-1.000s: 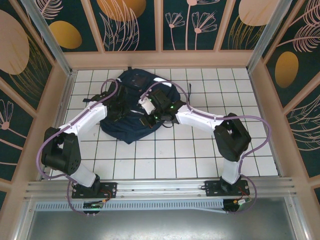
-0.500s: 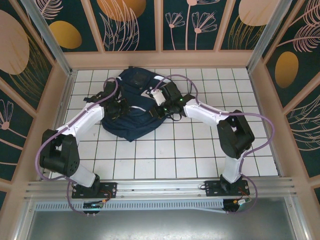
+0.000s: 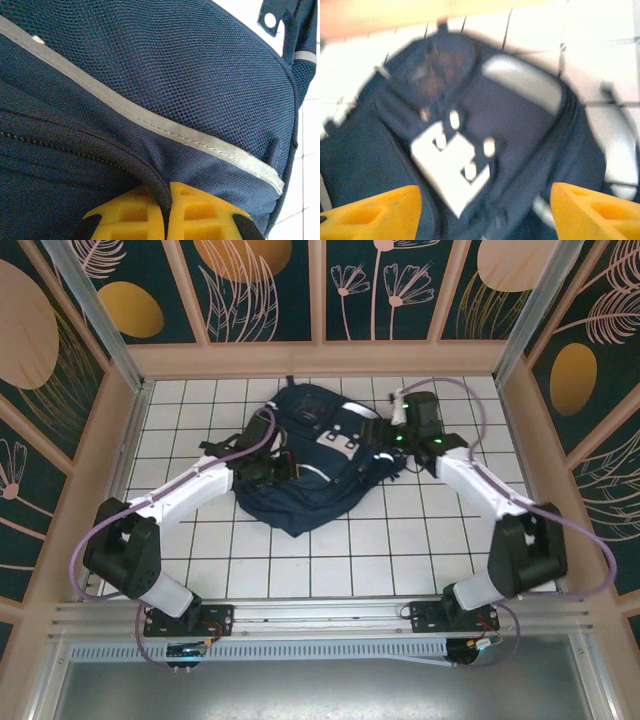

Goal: Pack the student bag

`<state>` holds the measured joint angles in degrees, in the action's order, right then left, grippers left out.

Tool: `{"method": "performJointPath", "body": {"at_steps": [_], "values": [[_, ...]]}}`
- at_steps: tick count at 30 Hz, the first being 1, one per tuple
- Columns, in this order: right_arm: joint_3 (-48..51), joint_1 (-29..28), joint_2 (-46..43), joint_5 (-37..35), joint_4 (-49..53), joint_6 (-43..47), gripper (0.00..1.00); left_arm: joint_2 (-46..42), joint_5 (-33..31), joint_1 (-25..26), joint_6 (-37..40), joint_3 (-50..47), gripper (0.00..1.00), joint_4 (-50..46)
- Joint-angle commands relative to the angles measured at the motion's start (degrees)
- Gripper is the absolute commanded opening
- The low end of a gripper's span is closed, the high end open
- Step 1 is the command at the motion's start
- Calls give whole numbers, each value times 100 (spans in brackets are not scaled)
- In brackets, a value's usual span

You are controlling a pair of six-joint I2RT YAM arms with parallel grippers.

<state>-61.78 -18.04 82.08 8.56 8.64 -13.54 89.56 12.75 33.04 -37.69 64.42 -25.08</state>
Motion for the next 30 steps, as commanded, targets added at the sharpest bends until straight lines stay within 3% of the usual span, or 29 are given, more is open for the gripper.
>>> {"method": "performJointPath", "body": {"at_steps": [1,5,7,8,10,11,14,16,17,18,19,21,23,27,30], "values": [[230,546,-453,-232,-574,-730,72,135,910,279,541,323,0,437],[510,1053,-854,-764,-907,-1086,79,111,1140,323,1134,465,0,99],[832,1098,-1194,-1177,-1343,-1031,88,42,1151,318,1387,492,0,20],[1070,1098,-1391,-1334,-1668,-929,98,19,1131,325,1492,528,2,1],[1559,1093,-1725,-1527,-2428,-606,99,-12,860,317,1531,678,38,-47],[1848,1093,-1878,-1611,-2837,-400,99,-40,653,321,1565,775,51,-61],[2572,1090,-2247,-1904,-3818,378,99,-320,-384,317,1701,936,64,111],[3014,1099,-2414,-2117,-4367,1087,99,-681,-1471,316,1939,771,79,442],[3232,1099,-2481,-2292,-4569,1405,99,-929,-2009,315,2167,558,94,754],[3360,1121,-2521,-2477,-4631,1494,99,-1137,-2547,294,2348,319,98,1095],[3457,1215,-2544,-2492,-4571,1524,99,-1397,-3088,250,2555,-56,99,1615],[3596,1459,-2541,-2178,-4397,1381,99,-1840,-3395,-34,3078,-953,99,2831],[3915,1678,-2460,-1798,-4708,1159,99,-2209,-3678,-582,3078,-1895,99,3943],[4386,1817,-1988,-1395,-5523,1041,99,-2423,-3688,-1547,3584,-3152,99,5171],[4707,1887,-1473,-1546,-6340,1116,99,-2229,-3866,-2026,3332,-3793,99,5826]]}}
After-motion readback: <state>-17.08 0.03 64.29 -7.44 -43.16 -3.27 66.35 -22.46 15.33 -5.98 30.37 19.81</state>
